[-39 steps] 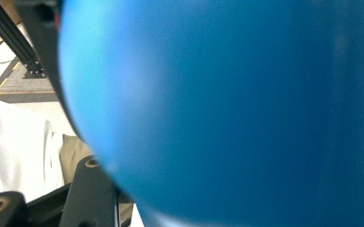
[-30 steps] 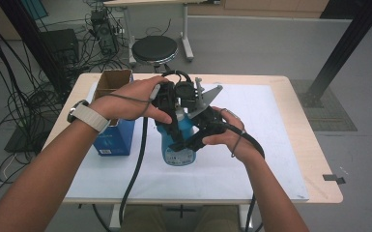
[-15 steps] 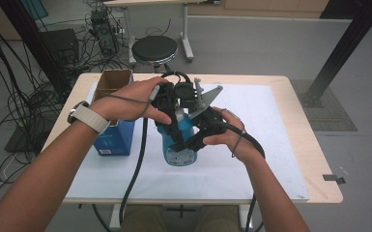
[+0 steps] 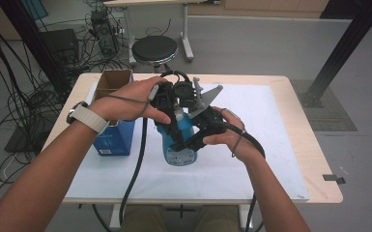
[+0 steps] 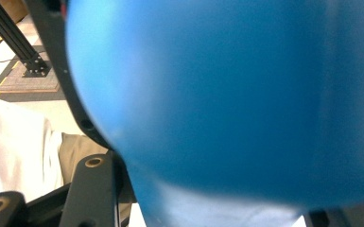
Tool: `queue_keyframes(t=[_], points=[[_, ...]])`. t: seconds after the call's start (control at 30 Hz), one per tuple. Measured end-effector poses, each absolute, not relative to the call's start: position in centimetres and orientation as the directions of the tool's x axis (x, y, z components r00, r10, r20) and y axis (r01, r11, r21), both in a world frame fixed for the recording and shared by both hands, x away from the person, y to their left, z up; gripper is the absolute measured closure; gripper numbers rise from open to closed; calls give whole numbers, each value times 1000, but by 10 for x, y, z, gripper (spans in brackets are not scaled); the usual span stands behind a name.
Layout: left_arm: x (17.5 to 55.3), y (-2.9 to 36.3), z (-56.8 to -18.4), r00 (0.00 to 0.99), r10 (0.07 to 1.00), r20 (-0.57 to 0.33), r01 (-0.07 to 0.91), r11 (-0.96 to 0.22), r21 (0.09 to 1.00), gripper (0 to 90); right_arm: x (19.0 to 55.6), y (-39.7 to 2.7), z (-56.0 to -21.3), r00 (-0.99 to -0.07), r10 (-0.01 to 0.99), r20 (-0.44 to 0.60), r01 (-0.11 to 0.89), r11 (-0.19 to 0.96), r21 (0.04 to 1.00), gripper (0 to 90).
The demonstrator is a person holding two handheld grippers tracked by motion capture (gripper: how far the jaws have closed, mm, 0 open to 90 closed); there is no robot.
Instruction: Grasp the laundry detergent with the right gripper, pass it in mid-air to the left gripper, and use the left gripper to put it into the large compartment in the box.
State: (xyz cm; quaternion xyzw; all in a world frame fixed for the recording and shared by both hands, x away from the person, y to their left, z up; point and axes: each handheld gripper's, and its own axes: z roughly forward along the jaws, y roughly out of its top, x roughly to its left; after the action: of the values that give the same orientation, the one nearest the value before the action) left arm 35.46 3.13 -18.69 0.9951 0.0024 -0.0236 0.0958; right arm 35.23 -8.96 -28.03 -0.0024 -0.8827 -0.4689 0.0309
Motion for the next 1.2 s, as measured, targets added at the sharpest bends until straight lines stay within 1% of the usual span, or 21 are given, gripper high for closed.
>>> queue_keyframes(t=[0.5, 0.53, 0.57, 0.73, 1.2], points=[[354, 32, -187, 999, 2, -47, 11, -980, 200, 372, 352, -90, -280, -998, -23, 59, 37, 559, 829, 431], [354, 32, -186, 999, 7, -47, 17, -980, 198, 372, 353, -89, -280, -998, -35, 50, 22, 553, 833, 431], [354, 32, -186, 999, 7, -47, 16, -980, 198, 373, 352, -90, -280, -998, -22, 59, 37, 559, 828, 431], [354, 33, -187, 999, 11, -50, 21, -979, 204, 372, 352, -90, -280, -998, -20, 61, 40, 555, 831, 431], [352, 35, -186, 999, 16, -46, 25, -978, 209, 372, 351, -88, -279, -998, -29, 59, 33, 559, 829, 431]])
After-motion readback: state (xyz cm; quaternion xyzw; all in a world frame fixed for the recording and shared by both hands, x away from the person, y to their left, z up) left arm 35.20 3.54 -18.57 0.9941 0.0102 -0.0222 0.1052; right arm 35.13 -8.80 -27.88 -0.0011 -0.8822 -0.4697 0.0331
